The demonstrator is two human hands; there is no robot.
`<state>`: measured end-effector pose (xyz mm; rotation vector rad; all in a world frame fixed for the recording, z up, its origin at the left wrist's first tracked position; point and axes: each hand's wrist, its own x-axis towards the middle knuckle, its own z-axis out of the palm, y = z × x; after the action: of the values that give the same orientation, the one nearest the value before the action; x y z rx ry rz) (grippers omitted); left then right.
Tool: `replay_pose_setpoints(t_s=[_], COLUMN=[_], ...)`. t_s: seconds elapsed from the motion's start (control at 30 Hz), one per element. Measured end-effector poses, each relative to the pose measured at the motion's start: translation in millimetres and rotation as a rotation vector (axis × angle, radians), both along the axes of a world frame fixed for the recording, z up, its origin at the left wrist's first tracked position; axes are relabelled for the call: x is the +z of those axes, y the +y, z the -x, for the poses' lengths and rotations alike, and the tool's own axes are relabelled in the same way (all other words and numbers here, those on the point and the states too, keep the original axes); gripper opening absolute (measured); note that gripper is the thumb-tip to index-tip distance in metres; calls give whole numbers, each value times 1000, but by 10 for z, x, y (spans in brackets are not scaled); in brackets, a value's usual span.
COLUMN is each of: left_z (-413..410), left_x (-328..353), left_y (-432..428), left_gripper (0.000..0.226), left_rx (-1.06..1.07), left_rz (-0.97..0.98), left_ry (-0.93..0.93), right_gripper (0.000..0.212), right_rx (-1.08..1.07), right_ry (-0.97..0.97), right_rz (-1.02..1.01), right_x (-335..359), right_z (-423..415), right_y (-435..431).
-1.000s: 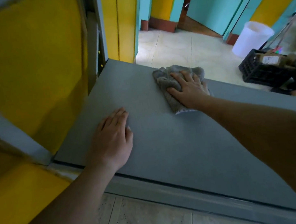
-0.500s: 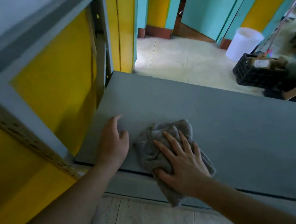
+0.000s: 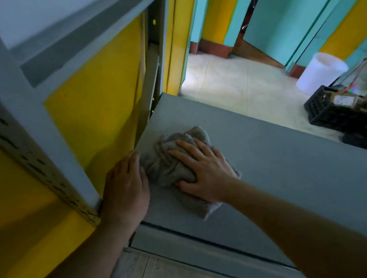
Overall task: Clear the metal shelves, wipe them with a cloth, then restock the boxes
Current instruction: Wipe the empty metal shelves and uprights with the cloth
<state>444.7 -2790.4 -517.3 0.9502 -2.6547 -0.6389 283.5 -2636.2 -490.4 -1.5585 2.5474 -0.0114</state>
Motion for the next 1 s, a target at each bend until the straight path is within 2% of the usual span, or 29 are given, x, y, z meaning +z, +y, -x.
replay_pose_setpoints(t_s=[0.23, 0.43, 0.53, 0.67, 0.8, 0.93, 1.0], left_z=[20, 27, 31, 33, 26, -37, -84], left_x=[-77, -116, -97, -93, -86, 20, 90], left_y=[13, 40, 63, 27, 9, 24, 37], left_gripper=[52, 44, 48, 54, 63, 73, 66], left_rx=[22, 37, 56, 24, -13, -72, -126], left_rz=[78, 85, 72, 99, 69, -80, -114], left_ry=[70, 168, 193, 147, 143, 240, 346], right_gripper=[75, 74, 73, 71, 71, 75, 74], right_rx=[-430, -539, -518, -376, -249, -102, -6], right_ry=[-36, -33, -83, -59, -20, -6, -25], right_rz=[89, 31, 26, 11, 10, -9, 6], right_x=[-44, -49, -8, -34, -52, -50, -38], right_z=[1115, 1310, 1308, 1176, 913, 229, -176], right_y=[-547, -903, -1243, -1501, -1251, -881, -681])
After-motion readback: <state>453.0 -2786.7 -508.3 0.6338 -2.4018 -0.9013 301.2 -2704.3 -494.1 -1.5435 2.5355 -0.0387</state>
